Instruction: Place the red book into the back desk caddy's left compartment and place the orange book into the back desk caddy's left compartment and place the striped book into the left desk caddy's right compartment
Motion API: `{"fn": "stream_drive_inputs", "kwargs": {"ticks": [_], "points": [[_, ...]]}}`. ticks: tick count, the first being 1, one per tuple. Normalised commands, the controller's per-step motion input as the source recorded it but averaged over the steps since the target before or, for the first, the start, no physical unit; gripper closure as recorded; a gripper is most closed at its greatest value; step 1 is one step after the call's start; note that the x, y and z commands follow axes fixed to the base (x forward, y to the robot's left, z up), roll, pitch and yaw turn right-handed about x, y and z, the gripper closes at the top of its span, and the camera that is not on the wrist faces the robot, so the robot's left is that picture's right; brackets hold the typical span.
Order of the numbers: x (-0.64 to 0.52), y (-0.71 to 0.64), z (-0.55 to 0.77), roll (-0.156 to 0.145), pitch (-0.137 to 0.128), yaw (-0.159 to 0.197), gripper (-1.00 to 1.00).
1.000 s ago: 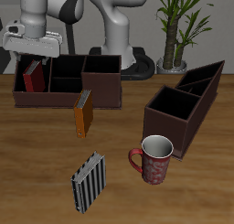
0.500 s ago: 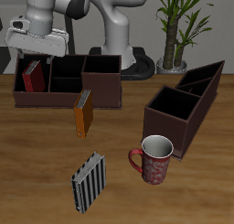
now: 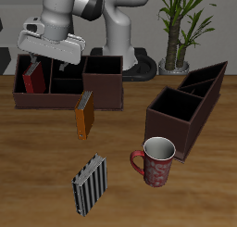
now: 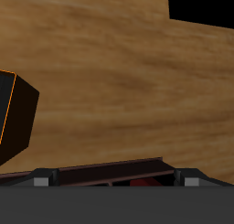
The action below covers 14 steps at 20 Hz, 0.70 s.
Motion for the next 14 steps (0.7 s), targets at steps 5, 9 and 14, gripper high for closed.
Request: {"fn": "stream_drive_inputs", "kwargs": {"ticks": [5, 9, 14], "points": [[0.38, 0.41, 0.17, 0.008, -0.012, -0.071, -1.00], [0.28, 0.37, -0.03, -0.045, -0.007, -0.034, -1.00], [0.34, 0.34, -0.01, 0.042, -0.020, -0.024, -1.00]]}}
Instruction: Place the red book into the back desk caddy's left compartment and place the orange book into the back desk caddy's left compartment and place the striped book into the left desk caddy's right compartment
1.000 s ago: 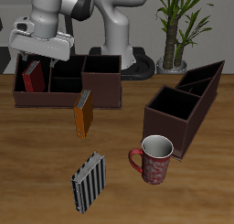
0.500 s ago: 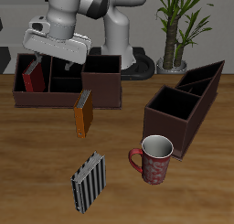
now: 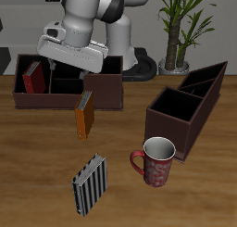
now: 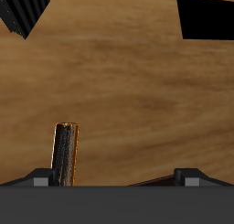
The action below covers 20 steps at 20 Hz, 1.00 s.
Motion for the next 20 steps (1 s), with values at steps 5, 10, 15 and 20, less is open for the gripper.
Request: {"fn": "stream_drive_inputs", "kwargs": {"ticks": [5, 10, 15, 20], "points": [[0.18, 0.26, -0.28, 0.041, 0.039, -0.054, -1.00], [-0.04, 0.09, -0.30, 0.017, 0.009, -0.064, -1.00], [-0.06, 0.16, -0.20, 0.024, -0.043, -0.023, -1.00], [-0.04, -0.04, -0.31, -0.037, -0.019, -0.034, -1.00]]}}
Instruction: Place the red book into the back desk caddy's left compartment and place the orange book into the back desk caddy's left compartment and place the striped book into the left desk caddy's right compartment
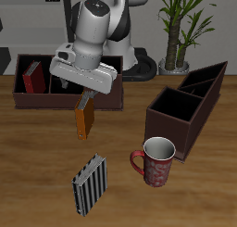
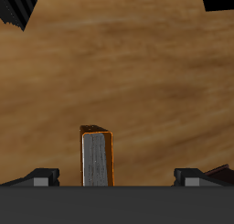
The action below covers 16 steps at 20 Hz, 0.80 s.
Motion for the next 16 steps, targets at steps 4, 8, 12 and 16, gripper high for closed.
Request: {"fn": "stream_drive_inputs", "kwargs": {"ticks": [4, 8, 12, 16], "points": [[-0.06, 0.09, -0.20, 0.040, -0.084, 0.032, -1.00], [-0.05, 0.02, -0.16, 0.054, -0.062, 0.006, -1.00], [0.00, -0.03, -0.28, 0.030, -0.004, 0.003, -1.00], [0.04, -0.11, -0.30, -0.003, 0.037, 0.020, -1.00]]}}
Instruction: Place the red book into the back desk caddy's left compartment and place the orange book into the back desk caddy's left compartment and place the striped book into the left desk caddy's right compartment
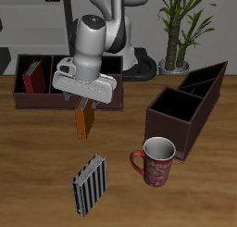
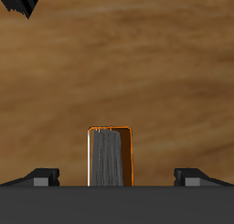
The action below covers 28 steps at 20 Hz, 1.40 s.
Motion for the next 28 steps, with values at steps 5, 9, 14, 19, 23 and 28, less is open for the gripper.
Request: {"fn": "stream_drive_inputs", "kwargs": {"ticks": [5, 9, 14, 19, 23, 28], "points": [[0.01, -0.06, -0.18, 0.001, 0.022, 0.020, -1.00], [0.01, 0.03, -0.14, 0.028, 0.025, 0.028, 1.00], [0.02, 0.06, -0.01, 0.025, 0.001, 0.014, 1.00], [0.04, 0.01, 0.05, 0.024, 0.002, 0.016, 1.00], [-0.10, -0.06, 0.40, 0.022, -0.042, 0.074, 1.00], [-0.26, -0.28, 0.62, 0.013, -0.076, 0.101, 1.00]]}}
